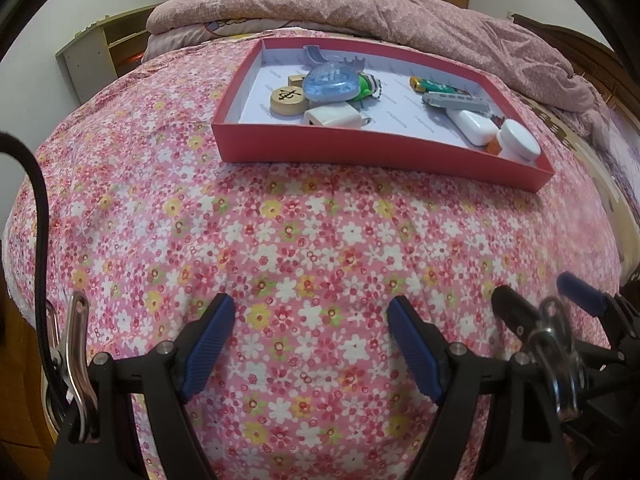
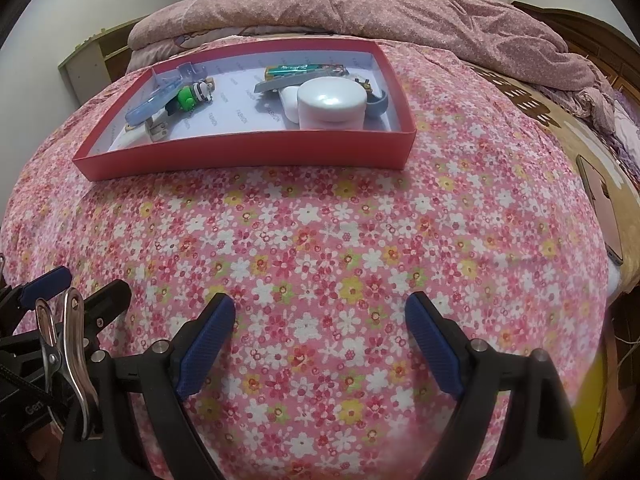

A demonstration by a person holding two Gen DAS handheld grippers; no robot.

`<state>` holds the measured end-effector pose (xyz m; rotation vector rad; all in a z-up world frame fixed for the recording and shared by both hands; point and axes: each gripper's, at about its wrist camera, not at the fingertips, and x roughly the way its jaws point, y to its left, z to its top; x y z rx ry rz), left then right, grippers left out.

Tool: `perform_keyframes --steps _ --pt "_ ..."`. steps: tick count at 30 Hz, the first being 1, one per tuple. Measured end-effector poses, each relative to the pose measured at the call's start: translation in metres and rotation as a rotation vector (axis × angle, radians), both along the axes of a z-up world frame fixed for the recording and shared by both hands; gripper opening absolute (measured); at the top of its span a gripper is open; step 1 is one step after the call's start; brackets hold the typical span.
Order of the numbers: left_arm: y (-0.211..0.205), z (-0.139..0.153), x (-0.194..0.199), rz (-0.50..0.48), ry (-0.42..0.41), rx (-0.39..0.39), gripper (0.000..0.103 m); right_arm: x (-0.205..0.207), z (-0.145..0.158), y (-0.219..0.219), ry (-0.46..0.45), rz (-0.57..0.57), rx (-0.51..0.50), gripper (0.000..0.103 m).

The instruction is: Organize rigid objects

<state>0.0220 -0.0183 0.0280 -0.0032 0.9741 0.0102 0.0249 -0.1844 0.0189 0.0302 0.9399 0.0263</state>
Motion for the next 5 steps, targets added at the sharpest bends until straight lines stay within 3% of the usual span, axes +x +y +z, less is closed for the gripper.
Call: perform_keyframes --steps 5 --pt "0.0 0.0 0.0002 0.0 0.0 0.0 0.083 0.0 -0.0002 -0.0004 0.0 0.0 0.0 0.09"
